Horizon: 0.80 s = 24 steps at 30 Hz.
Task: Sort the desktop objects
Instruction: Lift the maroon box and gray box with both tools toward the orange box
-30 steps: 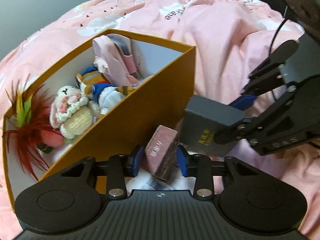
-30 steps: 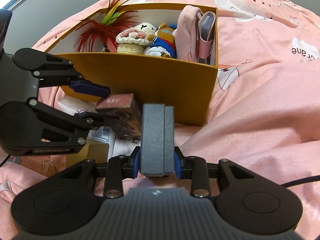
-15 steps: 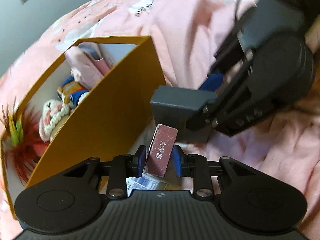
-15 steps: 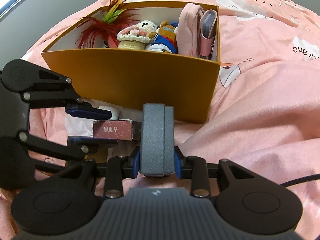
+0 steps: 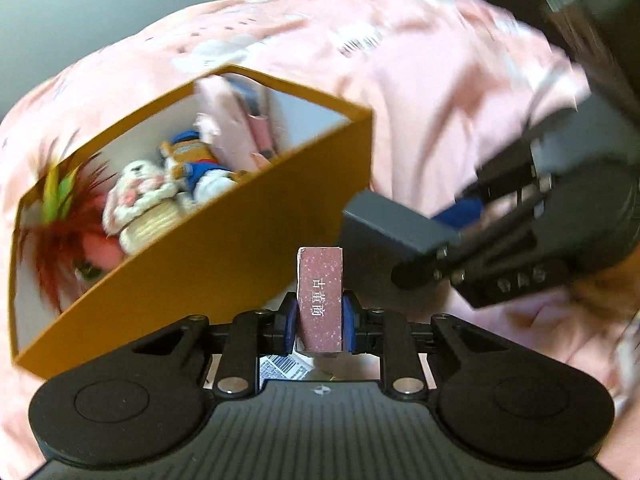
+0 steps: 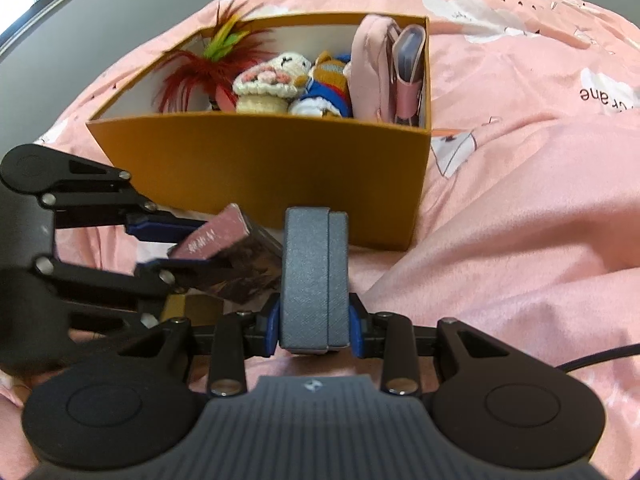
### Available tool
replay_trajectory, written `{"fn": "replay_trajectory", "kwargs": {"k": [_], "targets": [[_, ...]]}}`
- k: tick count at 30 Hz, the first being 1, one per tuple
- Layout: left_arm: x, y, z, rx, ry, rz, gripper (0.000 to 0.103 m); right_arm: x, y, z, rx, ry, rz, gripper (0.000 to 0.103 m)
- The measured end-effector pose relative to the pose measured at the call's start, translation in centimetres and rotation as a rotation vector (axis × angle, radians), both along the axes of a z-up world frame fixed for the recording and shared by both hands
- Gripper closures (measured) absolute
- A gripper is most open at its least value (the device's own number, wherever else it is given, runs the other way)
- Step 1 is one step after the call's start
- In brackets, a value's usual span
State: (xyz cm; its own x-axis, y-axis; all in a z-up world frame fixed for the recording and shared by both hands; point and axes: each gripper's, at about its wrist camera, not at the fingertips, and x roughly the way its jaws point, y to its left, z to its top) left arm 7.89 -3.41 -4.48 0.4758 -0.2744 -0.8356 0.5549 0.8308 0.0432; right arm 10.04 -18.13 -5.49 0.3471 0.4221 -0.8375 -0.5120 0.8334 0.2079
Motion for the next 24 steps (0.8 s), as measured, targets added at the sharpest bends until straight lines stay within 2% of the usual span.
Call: {"fn": "replay_trajectory", "kwargs": {"k": [7, 14, 17, 21, 24], "targets": [[0.1, 4.0, 4.8, -0.18, 0.022, 0.182, 0.077, -0.3, -0.6, 3.0, 0.095, -0.031, 0.004, 0.068], [0.0, 8.1, 10.7, -0.291, -0.062, 0.277, 0.077, -0.2, -0.8, 8.0, 0.261, -0.077, 0.037, 0.068], [0.8, 9.6, 12.7, -0.29, -0.116, 0.315, 0.077, 0.3, -0.3, 10.3, 0.321, -0.124, 0.058, 0.068], [2.5, 10.5, 14.2, -0.239, -0.176, 0.362, 0.077, 1.7, 1.0, 12.4, 0.356, -0.183, 0.069, 0.068], [4.5, 11.5, 13.8, -0.227, -0.162, 0.397, 0.077, 3.6, 2.3, 12.6, 0.378, -0.174, 0.064, 0.068]]}}
